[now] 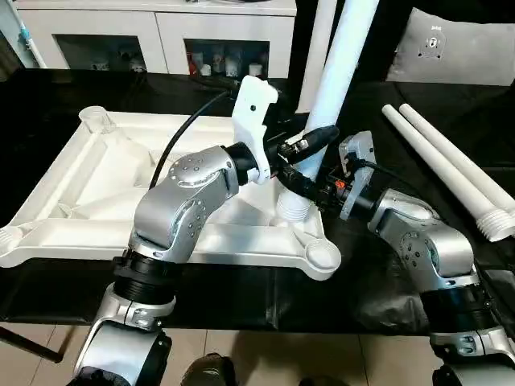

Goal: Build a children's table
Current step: Insert table leg to table base

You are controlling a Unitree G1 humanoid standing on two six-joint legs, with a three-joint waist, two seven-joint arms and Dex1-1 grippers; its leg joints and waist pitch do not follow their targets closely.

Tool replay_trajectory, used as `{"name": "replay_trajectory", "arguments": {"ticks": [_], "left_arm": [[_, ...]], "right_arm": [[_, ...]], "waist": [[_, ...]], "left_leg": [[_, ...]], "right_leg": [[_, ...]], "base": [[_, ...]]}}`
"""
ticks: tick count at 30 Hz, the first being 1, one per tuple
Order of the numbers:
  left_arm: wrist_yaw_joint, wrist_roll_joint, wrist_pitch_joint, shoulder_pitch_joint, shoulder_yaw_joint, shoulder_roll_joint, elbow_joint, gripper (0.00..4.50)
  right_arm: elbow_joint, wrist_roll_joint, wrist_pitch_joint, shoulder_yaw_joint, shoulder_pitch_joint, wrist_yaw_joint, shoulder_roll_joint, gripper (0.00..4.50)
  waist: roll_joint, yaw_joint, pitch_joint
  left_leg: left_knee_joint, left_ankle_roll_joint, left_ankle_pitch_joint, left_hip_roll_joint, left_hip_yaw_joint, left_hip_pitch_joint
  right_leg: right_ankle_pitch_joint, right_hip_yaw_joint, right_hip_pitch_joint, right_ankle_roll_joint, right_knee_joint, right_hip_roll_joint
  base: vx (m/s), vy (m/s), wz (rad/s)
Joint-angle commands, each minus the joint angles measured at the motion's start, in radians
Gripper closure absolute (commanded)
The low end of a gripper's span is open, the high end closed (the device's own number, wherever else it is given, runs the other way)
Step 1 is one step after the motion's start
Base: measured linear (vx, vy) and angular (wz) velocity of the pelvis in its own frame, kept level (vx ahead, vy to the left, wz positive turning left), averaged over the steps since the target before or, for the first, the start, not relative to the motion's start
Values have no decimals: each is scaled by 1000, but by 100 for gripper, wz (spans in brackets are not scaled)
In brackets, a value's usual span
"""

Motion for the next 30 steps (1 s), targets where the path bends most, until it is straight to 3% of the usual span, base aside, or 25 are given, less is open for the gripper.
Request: {"name": "replay_trajectory", "arguments": {"ticks": [1, 8, 9, 13, 15, 24, 25, 26, 30], "left_arm": [[-8, 9, -10, -16, -2, 3, -17, 268], [-10, 9, -10, -18, -2, 4, -16, 268], [-10, 8, -9, -18, -2, 4, -16, 268], [-10, 6, -8, -17, -1, 4, -16, 268], [-9, 6, -9, -20, 1, 4, -13, 268], [2, -14, 17, -22, 16, -6, -21, 268], [4, -27, 31, -22, 22, -10, -25, 212], [-5, -61, 51, -18, 33, -19, -45, 198], [-23, -85, 64, -12, 33, -20, -67, 176]], "right_arm": [[-16, -7, 2, 4, 3, -4, -8, 176], [-17, -5, 12, 5, 4, -3, -10, 174], [-17, -3, 10, 4, 4, -2, -8, 204], [-9, -6, 10, 2, 1, 3, -5, 217], [-13, -5, 13, 5, 4, 9, -7, 249], [-22, 24, 47, -14, 10, 0, 3, 261], [-20, 23, 53, -19, 8, -11, 5, 262], [-9, 11, 21, -29, 3, -34, 18, 262], [-6, 10, 20, -41, -10, -70, 37, 262]], "waist": [[-12, 0, -103], [-13, -1, -101], [-13, 0, -102], [-13, 0, -101], [-13, -1, -101], [-13, -2, -99], [-13, -2, -98], [-14, -2, -98], [-12, -4, -97]], "left_leg": [[-69, 9, -128, 92, -49, 42], [-70, 8, -132, 93, -49, 43], [-69, 10, -128, 92, -48, 42], [-69, 11, -129, 92, -49, 42], [-70, 10, -131, 93, -49, 42], [-71, 13, -130, 93, -49, 42], [-71, 12, -131, 92, -49, 42], [-69, 9, -131, 91, -48, 41], [-73, 6, -144, 93, -50, 43]], "right_leg": [[-90, 45, 34, -218, -66, -101], [-96, 45, 33, -218, -66, -101], [-94, 45, 33, -217, -66, -101], [-99, 45, 33, -216, -67, -101], [-99, 45, 32, -216, -66, -100], [-98, 46, 32, -217, -66, -101], [-100, 46, 32, -218, -67, -101], [-105, 46, 32, -224, -66, -104], [-120, 45, 30, -218, -68, -100]], "base": [[0, 0, 0], [0, 0, 0], [0, 0, 0], [0, 0, 0], [0, 0, 0], [0, 0, 0], [0, 0, 0], [0, 0, 0], [0, 0, 0]]}}
